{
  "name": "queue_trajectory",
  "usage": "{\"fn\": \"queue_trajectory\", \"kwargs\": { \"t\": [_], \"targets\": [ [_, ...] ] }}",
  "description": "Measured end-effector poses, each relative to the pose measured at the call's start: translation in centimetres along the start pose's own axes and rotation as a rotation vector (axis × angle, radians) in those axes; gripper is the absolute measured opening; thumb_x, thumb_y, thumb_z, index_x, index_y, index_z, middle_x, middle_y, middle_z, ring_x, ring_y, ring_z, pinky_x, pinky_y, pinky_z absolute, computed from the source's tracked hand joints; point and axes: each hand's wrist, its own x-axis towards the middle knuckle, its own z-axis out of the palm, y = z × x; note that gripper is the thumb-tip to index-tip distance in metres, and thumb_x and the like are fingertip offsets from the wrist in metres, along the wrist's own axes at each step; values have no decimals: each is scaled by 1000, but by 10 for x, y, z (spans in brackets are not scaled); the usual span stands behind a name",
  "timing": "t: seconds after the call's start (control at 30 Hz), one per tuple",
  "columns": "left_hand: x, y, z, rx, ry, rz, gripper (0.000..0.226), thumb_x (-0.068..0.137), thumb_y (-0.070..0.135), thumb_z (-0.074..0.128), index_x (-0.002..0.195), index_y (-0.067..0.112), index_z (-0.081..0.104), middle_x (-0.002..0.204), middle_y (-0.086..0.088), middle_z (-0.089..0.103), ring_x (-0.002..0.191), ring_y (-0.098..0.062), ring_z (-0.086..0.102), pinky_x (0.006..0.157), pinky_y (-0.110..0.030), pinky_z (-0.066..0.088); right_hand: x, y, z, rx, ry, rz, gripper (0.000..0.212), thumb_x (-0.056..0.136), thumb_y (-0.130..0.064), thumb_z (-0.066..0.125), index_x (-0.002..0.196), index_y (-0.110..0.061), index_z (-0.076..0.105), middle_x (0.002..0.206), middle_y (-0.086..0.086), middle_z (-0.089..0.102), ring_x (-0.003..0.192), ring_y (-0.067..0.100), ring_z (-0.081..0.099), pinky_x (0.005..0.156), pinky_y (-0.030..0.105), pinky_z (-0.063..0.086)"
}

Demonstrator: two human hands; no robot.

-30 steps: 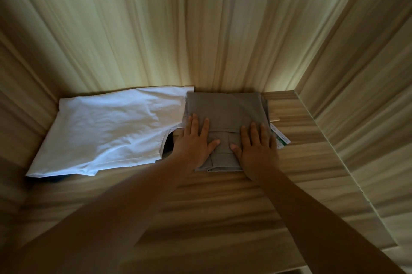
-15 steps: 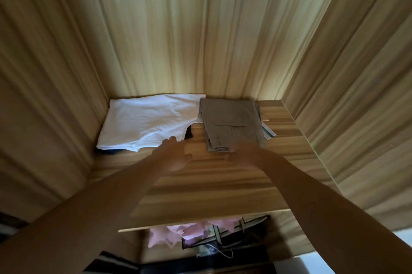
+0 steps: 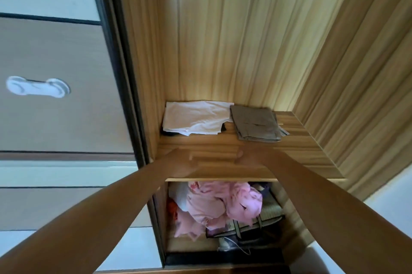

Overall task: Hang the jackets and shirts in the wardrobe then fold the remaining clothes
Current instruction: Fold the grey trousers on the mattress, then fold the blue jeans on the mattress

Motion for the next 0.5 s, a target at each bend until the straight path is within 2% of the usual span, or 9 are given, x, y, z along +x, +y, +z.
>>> {"fn": "queue_trajectory", "kwargs": {
  "t": [0.07,0.13,0.2,0.27,0.3,0.37,0.5],
  "targets": [
    [-43,-15,-1,-30,15,-62,38,96,37,52,62,20,45,60,0,46,57,-15,46,53,-29,33,-28,-30,7,-57,-11,-33,31,75,-55,54,86,-27,62,95,-4,58,100,23,60,88,37,50],
    [-84,-32,-3,-51,10,-126,27,95,36,53,78,16,59,82,-5,64,76,-20,61,63,-29,43,-56,-62,12,-129,-24,-52,23,85,-50,53,79,-27,57,93,-3,58,95,21,58,78,31,44],
    [-124,-49,-8,-37,3,-172,26,99,37,52,106,15,64,117,-10,66,105,-24,61,82,-31,46,-73,-92,15,-159,-31,-88,25,94,-43,51,96,-21,64,109,3,62,100,22,59,79,31,46],
    [-164,-65,-15,-9,36,-214,42,100,42,52,129,12,58,136,-9,59,123,-26,54,97,-33,43,-87,-126,16,-188,-37,-147,41,96,-48,50,119,-17,64,125,4,60,110,22,57,93,34,48],
    [-180,-76,-17,-6,57,-250,48,100,44,51,135,11,54,140,-9,56,127,-27,52,100,-34,41,-91,-143,18,-213,-41,-186,49,95,-53,49,126,-17,62,130,3,58,114,22,56,99,37,46],
    [-214,-99,-22,-5,92,-315,50,101,41,48,140,9,51,142,-10,54,127,-27,51,98,-34,42,-96,-182,23,-252,-59,-257,51,95,-56,49,127,-18,62,130,1,60,115,21,56,101,37,45],
    [-283,-156,-25,-24,151,-472,50,101,38,50,139,6,51,141,-14,56,125,-29,54,102,-36,45,-104,-267,42,-284,-76,-417,43,98,-47,55,117,-10,66,116,5,66,109,25,61,91,35,47]
  ]
}}
